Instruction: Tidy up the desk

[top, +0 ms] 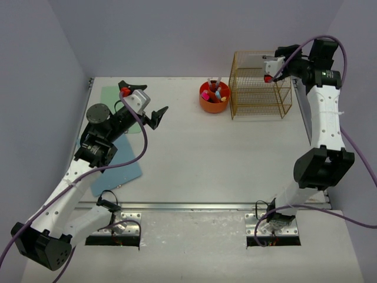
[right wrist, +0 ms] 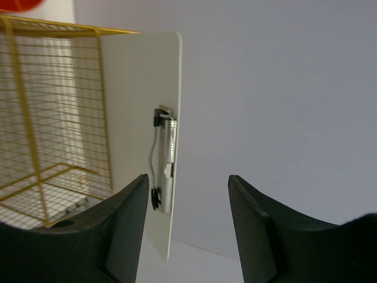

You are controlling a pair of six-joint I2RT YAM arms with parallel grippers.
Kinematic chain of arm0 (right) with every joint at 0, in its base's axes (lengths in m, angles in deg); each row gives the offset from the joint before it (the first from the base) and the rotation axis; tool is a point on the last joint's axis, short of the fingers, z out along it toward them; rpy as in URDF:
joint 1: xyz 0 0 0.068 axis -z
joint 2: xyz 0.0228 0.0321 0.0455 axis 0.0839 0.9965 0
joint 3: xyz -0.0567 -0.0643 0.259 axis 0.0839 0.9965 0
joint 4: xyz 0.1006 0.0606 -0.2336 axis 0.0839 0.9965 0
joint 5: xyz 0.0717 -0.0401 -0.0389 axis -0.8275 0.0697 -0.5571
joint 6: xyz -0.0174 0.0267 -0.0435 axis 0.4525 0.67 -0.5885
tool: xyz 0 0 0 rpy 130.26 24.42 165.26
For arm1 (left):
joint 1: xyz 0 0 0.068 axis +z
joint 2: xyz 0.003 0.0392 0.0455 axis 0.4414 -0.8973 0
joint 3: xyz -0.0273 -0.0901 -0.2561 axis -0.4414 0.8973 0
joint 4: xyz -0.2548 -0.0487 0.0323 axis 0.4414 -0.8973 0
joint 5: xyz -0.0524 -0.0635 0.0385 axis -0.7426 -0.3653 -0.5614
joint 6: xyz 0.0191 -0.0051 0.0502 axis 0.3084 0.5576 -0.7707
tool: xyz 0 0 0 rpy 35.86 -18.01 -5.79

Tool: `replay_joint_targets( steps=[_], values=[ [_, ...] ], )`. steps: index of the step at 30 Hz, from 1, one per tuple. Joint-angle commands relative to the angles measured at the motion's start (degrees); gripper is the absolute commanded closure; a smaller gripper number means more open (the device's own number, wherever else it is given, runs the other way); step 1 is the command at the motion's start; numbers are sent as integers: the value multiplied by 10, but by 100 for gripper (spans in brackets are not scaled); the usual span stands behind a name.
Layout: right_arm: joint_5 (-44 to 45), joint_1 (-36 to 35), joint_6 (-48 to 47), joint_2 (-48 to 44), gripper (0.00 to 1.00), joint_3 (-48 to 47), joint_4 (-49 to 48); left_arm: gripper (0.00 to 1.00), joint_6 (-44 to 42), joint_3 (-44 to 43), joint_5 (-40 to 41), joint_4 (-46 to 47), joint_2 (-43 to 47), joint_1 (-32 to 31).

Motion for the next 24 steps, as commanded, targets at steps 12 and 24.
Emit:
replay_joint_targets(
  steps=[12,24],
  values=[
    [57,-4,176,81,38,-58,-303,0,5,-10,39,14,-18,-4],
    [5,-5,384,-38,35,-59,-172,0,75,-93,96,-126,-80,4]
  ],
)
